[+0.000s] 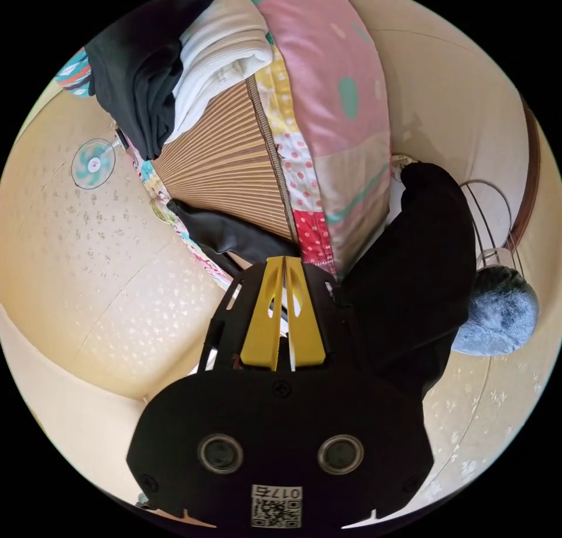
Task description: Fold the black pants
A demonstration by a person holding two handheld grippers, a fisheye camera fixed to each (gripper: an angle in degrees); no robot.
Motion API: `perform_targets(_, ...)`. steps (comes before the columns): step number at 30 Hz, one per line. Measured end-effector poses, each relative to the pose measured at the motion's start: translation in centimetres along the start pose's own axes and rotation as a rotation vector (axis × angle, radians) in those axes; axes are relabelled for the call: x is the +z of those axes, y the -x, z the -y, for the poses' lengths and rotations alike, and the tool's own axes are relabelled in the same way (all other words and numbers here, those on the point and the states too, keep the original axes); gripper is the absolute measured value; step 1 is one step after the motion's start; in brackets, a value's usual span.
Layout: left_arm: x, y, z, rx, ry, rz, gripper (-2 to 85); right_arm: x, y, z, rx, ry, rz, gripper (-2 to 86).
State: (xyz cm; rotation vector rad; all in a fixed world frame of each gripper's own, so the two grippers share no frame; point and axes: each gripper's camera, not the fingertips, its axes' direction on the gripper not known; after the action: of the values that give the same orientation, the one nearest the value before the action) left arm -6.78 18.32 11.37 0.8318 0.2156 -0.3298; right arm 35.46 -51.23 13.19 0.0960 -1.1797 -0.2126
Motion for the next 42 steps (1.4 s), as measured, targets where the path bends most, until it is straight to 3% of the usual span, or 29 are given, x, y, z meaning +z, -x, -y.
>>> perform_targets(7, -2.5, 0.8, 0.2, 0.102, -0.007, 0.113, -0.5, -1.9, 0.1, 0.4, -0.053, 0.013, 0.009, 0.1)
perform_targets(17, -3.9, 3.9, 1.1, 0.161, -0.005, 0.117, -0.3, -7.7, -4.5, -1.4, -0.019, -0.087, 0.124, 0.1)
perform_targets(25, -7.9, -0.2, 3.2, 0.518, -0.115, 0.224, 1.7, -12.7, -8.1, -4.7, 0.013, -0.185, 0.183, 0.1)
perform_targets(34, -16.0, -4.1, 9.2, 0.582, -0.316, 0.312, 10.2, -19.1, -9.8, -9.4, -0.051, -0.287, 0.241, 0.3)
perform_targets(42, -13.9, -4.8, 10.9, 0.627, -0.277, 0.388, 10.0, -22.6, -13.5, -12.8, -0.025, -0.359, 0.214, 0.3)
